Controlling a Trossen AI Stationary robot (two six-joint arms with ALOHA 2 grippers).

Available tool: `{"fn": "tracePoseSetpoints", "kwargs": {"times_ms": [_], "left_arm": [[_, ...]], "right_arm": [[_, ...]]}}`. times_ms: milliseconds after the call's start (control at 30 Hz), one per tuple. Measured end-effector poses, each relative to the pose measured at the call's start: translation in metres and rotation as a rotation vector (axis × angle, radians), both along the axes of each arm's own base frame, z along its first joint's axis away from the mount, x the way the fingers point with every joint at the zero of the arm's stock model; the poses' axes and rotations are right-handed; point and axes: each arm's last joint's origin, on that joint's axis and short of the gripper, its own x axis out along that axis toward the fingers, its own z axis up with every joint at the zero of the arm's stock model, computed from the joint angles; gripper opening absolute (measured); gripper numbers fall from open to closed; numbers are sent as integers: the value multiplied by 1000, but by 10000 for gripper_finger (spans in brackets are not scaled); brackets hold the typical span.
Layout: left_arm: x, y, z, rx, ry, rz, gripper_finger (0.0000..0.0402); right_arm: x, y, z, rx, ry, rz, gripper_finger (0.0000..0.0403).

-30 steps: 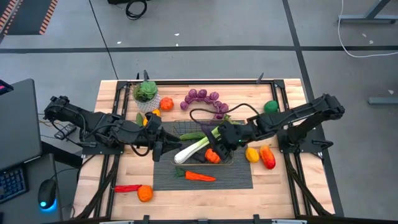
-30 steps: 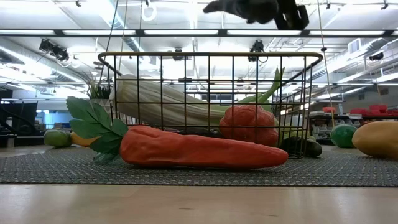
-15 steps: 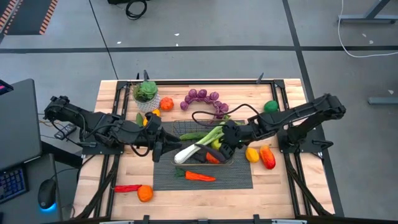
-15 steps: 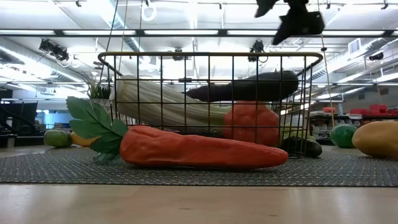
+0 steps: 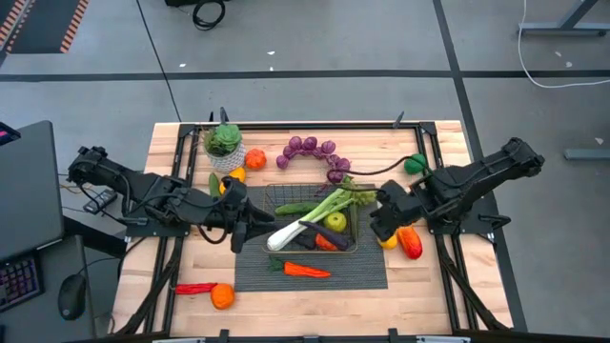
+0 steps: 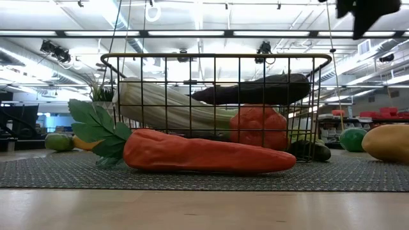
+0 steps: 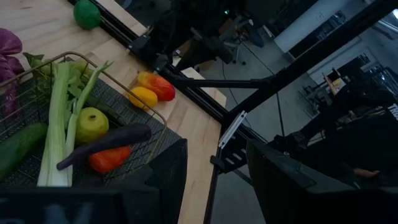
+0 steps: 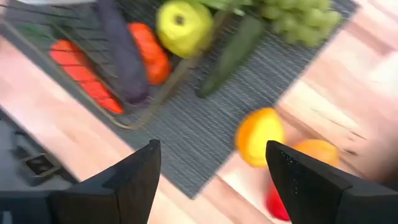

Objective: Build produce basket
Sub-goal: Put the yellow lemon into the gold wire basket

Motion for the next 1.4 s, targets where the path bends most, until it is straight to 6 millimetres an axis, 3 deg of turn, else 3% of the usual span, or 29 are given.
{"fn": "tracePoseSetpoints", "kwargs": {"times_ms": [167, 433, 633, 967, 1400], "left_arm": [[0, 1, 0, 8, -1, 0, 172], [0, 1, 0, -20, -3, 24, 172], [-1, -2, 0, -25, -1, 13, 172], [-1, -2, 0, -55, 0, 22, 172], [-1, -2, 0, -70, 5, 27, 172]], "right_arm": [[-5, 9, -11, -37, 53, 42, 305], [-8, 24, -59, 33, 184, 54, 329], [-7, 29, -88, 85, 147, 36, 343], [-15, 21, -121, 5, 173, 24, 397], [-25, 13, -155, -37, 160, -43, 399]]}}
